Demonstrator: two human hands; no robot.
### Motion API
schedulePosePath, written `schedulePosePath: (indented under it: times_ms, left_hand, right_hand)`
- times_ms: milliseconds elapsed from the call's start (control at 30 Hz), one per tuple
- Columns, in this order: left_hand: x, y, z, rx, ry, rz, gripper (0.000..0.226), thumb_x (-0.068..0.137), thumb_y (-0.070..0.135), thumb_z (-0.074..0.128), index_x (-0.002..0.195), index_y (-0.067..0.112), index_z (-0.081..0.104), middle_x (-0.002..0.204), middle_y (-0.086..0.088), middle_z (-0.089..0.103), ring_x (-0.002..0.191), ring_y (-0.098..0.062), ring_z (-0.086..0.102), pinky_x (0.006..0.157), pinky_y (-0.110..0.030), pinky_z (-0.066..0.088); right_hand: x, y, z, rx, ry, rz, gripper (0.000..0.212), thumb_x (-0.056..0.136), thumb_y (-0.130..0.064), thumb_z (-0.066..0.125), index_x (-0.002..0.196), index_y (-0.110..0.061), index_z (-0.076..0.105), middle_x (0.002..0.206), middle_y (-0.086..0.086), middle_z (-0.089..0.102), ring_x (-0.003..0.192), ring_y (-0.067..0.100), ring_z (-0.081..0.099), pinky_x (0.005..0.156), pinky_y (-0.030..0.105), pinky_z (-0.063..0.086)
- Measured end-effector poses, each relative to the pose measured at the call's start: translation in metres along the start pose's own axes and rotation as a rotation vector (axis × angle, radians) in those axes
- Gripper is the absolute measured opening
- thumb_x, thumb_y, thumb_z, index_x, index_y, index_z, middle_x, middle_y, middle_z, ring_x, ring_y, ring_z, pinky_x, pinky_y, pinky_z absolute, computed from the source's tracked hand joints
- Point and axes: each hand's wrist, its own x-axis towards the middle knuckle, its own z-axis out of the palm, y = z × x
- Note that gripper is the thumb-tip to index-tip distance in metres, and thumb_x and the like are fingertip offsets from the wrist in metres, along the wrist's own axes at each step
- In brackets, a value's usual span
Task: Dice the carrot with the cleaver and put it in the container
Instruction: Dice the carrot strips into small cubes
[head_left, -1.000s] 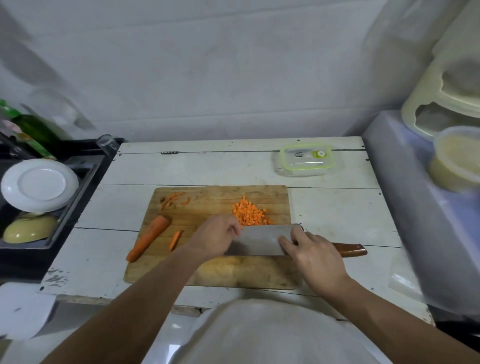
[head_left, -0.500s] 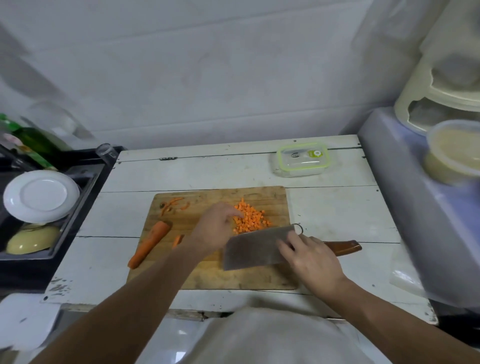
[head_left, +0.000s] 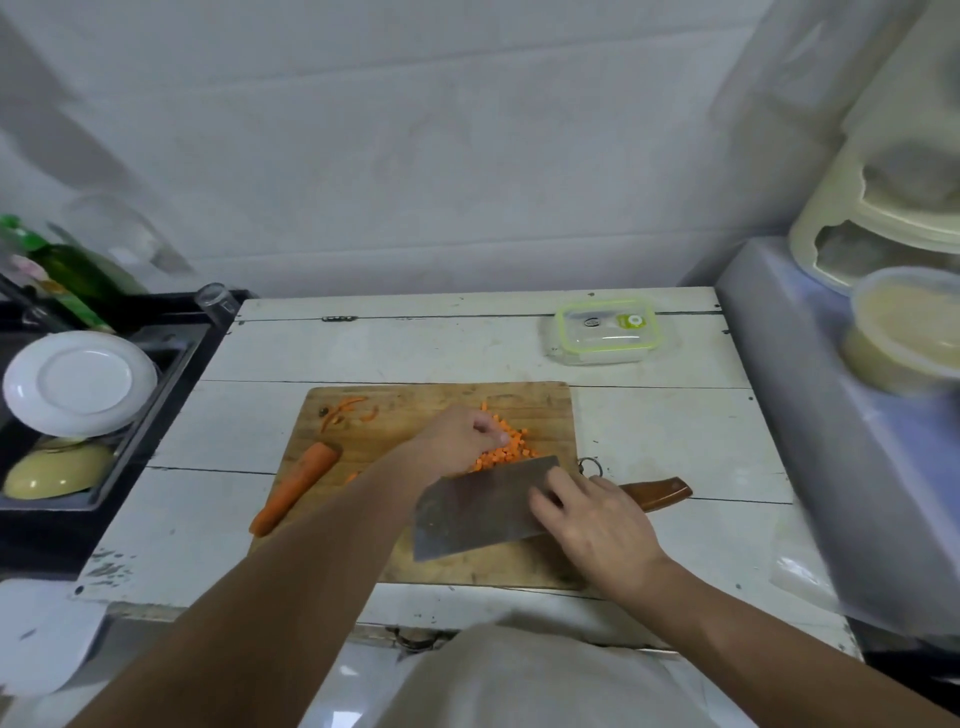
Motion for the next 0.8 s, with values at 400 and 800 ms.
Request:
schedulePosePath:
  times_ms: [400, 800]
  left_hand:
    - [0.004, 0.004, -0.003, 0.624, 0.163, 0.255, 0.032, 0.096, 0.047, 0.065, 0.074, 0.024, 0.065, 0.090, 0.005, 0.066, 0.093, -0.015, 0.055, 0.098, -0.041, 0.042]
    - [-0.077, -0.122, -0.061, 0.141, 0.476, -0.243, 0.020, 0.101, 0.027, 0.051, 0.113, 0.016, 0.062, 0.104, 0.001, 0.065, 0.080, -0.017, 0.060, 0.072, -0.032, 0.051]
  right_hand:
    - [-0.011, -0.009, -0.015, 0.071, -0.370, 0.261, 0.039, 0.053, -0.004, 0.079, 0.082, -0.018, 0.057, 0.083, 0.005, 0.048, 0.052, 0.024, 0.050, 0.045, 0.031, 0.034]
    - [0.044, -0.086, 0.001, 0.421, -0.464, 0.551, 0.029, 0.094, -0.011, 0.051, 0.120, -0.023, 0.056, 0.100, 0.003, 0.058, 0.090, 0.031, 0.062, 0.064, 0.036, 0.047]
